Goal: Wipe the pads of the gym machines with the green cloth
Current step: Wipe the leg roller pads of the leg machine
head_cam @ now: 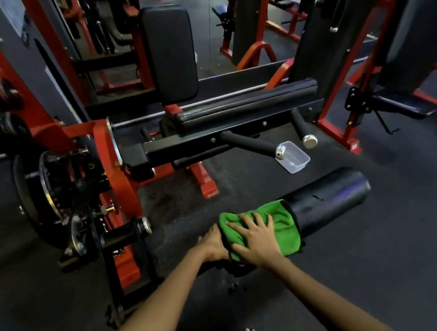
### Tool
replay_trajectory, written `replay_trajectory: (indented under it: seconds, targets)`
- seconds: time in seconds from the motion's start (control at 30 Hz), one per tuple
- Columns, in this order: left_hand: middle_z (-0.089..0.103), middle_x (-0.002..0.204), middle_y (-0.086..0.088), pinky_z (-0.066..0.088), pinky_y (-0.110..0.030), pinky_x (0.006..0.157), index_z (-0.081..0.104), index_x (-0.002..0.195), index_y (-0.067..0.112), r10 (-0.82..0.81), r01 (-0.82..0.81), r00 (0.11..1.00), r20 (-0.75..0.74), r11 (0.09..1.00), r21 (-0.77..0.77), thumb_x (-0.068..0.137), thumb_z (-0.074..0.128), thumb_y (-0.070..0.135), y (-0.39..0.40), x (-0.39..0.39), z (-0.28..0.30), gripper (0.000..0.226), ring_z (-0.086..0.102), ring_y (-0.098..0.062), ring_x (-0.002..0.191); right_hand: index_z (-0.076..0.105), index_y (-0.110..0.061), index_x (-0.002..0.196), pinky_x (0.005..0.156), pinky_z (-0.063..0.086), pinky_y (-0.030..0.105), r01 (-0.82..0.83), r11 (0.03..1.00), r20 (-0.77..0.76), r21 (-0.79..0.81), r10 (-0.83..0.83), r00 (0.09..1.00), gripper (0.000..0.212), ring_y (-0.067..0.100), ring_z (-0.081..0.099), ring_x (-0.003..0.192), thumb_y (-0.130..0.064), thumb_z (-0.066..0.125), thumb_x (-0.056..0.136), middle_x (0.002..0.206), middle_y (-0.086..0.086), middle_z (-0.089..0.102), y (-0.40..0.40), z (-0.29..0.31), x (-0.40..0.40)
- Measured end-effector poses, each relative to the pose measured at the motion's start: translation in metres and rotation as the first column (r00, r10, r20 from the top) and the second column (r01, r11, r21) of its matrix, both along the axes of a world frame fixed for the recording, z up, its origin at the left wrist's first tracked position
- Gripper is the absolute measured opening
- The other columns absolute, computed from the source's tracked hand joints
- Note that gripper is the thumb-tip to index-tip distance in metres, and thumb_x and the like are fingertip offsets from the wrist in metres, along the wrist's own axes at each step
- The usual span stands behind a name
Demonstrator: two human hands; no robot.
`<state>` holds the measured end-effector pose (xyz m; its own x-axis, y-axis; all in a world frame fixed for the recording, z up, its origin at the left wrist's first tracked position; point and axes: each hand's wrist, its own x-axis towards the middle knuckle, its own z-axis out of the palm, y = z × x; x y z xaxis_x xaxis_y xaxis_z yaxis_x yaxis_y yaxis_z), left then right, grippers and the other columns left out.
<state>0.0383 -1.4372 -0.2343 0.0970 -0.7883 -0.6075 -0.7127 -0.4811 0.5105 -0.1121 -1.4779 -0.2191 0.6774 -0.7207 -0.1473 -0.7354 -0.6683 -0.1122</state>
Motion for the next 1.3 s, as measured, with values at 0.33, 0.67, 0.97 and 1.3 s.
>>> replay_trajectory:
  seconds: [0.33, 0.67, 0.97, 1.3]
  targets:
    - [0.004, 0.159, -0.005, 0.011, -0.046, 0.118, -0.002, 0.15, 0.014, -0.057, 0.056, 0.998, 0.015, 0.997, 0.046, 0.056, 0.082, 0.058, -0.001, 0.001, 0.002, 0.133, 0.008, -0.027, 0.145, 0.04, -0.039, 0.14, 0.109, 0.017, 0.056, 0.334, 0.942, -0.151, -0.031, -0.335, 0.93, 0.06, 0.03, 0.028, 0.133, -0.066, 0.033, 0.086, 0.143, 0.005, 0.037, -0.064, 0.019, -0.033]
    - [0.001, 0.158, -0.006, -0.01, -0.055, 0.112, -0.004, 0.149, 0.005, -0.068, 0.163, 0.893, 0.445, 0.97, -0.18, 0.059, 0.074, 0.064, 0.032, -0.04, -0.004, 0.133, 0.002, -0.021, 0.146, 0.016, -0.047, 0.145, 0.083, 0.042, 0.054, -0.136, 0.981, -0.034, -0.137, 0.133, 0.991, 0.086, 0.028, 0.044, 0.104, -0.061, 0.04, 0.064, 0.118, 0.006, 0.058, -0.024, -0.014, -0.086]
    - [-0.01, 0.158, -0.01, -0.015, -0.059, 0.108, -0.012, 0.148, 0.002, -0.078, 0.201, 0.808, 0.584, 0.968, -0.149, 0.071, 0.066, 0.063, 0.041, -0.055, 0.0, 0.125, -0.009, -0.023, 0.146, 0.06, -0.033, 0.122, 0.098, 0.031, 0.057, 0.184, 0.981, -0.018, -0.067, -0.186, 0.982, 0.053, 0.03, 0.046, 0.116, -0.063, 0.039, 0.084, 0.122, 0.008, 0.052, -0.018, 0.002, -0.002]
    - [0.037, 0.137, 0.0, 0.024, -0.021, 0.107, 0.034, 0.137, 0.014, 0.138, -0.104, 0.99, 0.034, 0.865, -0.491, 0.058, 0.082, 0.055, 0.036, -0.027, -0.004, 0.101, 0.032, -0.016, 0.131, 0.047, -0.04, 0.135, 0.095, 0.03, 0.049, 0.245, 0.967, -0.003, -0.074, -0.246, 0.969, 0.068, 0.029, 0.039, 0.118, -0.068, 0.024, 0.078, 0.127, 0.006, 0.047, -0.06, 0.009, -0.058]
